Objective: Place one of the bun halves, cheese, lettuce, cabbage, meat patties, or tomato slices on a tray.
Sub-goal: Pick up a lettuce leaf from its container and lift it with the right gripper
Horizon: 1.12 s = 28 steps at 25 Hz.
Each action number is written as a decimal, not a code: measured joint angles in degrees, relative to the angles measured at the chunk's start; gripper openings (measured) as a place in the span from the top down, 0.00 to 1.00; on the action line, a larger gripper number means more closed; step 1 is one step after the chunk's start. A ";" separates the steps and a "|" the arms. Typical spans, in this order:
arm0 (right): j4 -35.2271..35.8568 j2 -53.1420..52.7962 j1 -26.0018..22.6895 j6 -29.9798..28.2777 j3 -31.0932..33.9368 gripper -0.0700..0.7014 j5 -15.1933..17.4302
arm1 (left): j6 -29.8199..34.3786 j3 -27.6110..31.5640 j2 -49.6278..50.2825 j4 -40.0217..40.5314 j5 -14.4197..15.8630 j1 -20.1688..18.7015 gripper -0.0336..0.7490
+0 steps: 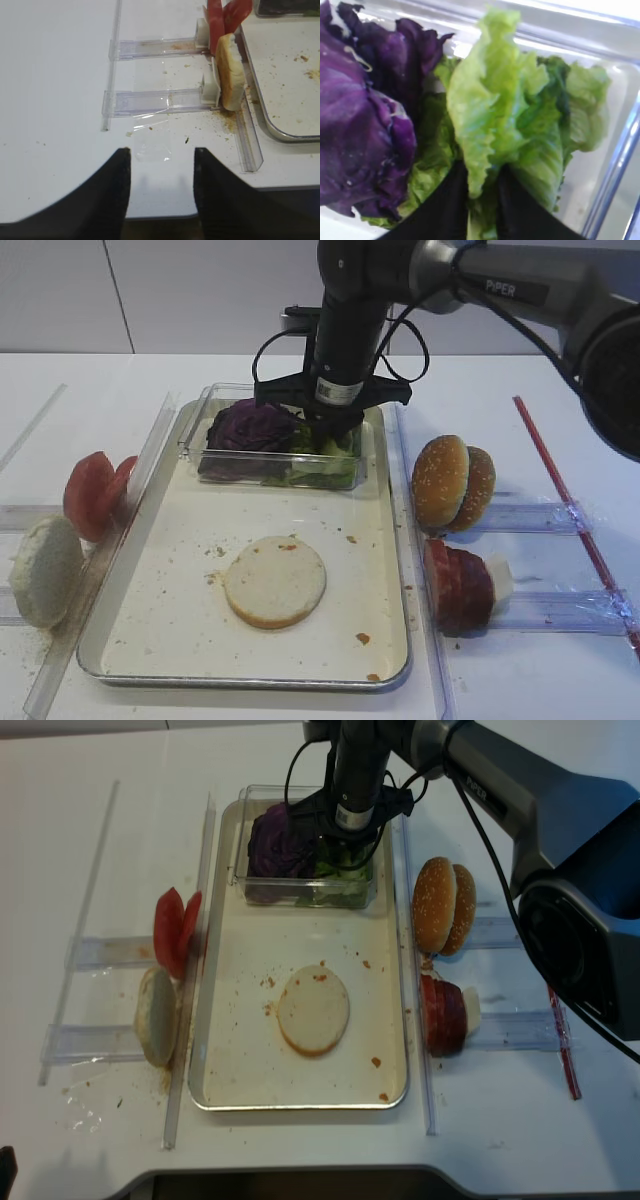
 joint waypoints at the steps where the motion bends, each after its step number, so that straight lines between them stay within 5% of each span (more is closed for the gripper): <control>1: 0.00 0.00 0.00 -0.39 0.00 0.74 0.12 | 0.00 0.00 0.00 0.00 0.00 0.00 0.59; 5: 0.00 0.00 0.00 -0.29 0.00 0.83 0.96 | 0.00 0.00 0.00 0.00 0.00 0.00 0.59; 13: -0.32 0.00 0.00 -0.29 -6.18 0.84 5.30 | 0.00 0.00 0.00 0.00 0.00 0.00 0.59; 28: 1.42 -3.85 0.00 -0.29 -9.34 0.85 6.00 | 0.00 0.00 0.00 0.00 0.00 0.00 0.59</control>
